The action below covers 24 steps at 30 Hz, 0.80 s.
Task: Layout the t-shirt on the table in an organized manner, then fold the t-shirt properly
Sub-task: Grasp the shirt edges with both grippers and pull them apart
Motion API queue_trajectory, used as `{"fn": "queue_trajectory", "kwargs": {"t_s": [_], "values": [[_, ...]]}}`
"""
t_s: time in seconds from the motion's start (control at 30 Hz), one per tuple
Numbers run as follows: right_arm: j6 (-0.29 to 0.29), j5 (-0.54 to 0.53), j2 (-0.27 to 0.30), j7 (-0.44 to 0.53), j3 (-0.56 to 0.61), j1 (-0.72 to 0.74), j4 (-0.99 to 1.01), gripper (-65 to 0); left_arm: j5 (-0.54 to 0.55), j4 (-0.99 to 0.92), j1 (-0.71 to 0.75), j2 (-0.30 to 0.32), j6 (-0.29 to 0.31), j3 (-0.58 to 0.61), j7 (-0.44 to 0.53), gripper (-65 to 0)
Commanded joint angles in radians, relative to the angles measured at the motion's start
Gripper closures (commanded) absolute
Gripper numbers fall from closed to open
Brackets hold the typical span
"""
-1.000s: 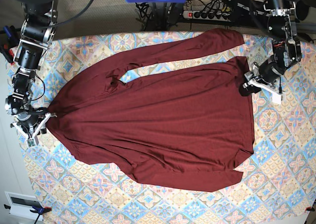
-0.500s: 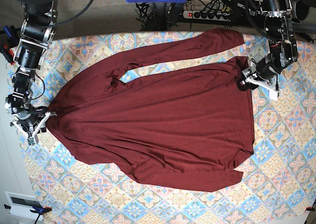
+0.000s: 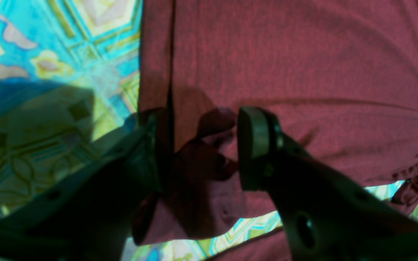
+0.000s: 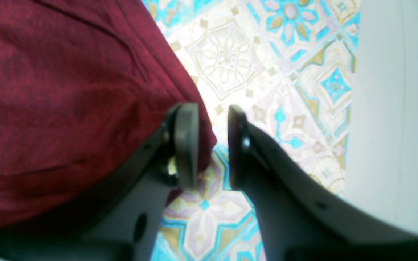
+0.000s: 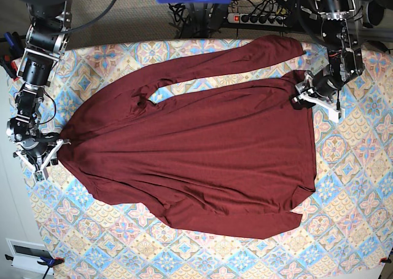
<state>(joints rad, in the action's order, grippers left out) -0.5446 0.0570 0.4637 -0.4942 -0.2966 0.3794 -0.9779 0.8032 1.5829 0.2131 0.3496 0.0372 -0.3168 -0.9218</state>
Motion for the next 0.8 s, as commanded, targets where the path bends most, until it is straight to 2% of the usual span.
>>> {"fn": "queue_trajectory", "kwargs": {"t_s": [0.0, 0.1, 0.2, 0.27, 0.57, 0.63, 0.77], "values": [[0.007, -0.007, 0.023, 0.021, -0.005, 0.026, -0.014, -13.4, 0.015, 0.020, -0.007, 0.012, 0.005, 0.014, 0.000, -25.0], [0.007, -0.007, 0.023, 0.021, -0.005, 0.026, -0.013, -13.5, 0.015, 0.044, -0.002, 0.015, 0.007, 0.026, 0.000, -14.4], [0.007, -0.007, 0.023, 0.021, -0.005, 0.026, -0.013, -13.5, 0.014, 0.069, 0.015, 0.016, 0.049, 0.026, 0.007, -5.1], [0.007, -0.007, 0.023, 0.021, -0.005, 0.026, -0.013, -13.5, 0.014, 0.070, 0.026, 0.035, 0.057, 0.026, 0.000, -0.2], [0.007, -0.007, 0.022, 0.021, -0.003, 0.028, -0.011, -13.6, 0.015, 0.070, 0.105, 0.092, 0.062, -0.026, -0.001, 0.0], [0.007, -0.007, 0.022, 0.021, -0.002, 0.028, -0.011, -13.6, 0.015, 0.084, 0.139, 0.124, 0.062, -0.029, 0.000, 0.0], [0.007, -0.007, 0.022, 0.022, 0.069, 0.031, -0.009, -13.6, 0.015, 0.095, 0.181, 0.144, 0.062, -0.029, 0.005, 0.0]]}}
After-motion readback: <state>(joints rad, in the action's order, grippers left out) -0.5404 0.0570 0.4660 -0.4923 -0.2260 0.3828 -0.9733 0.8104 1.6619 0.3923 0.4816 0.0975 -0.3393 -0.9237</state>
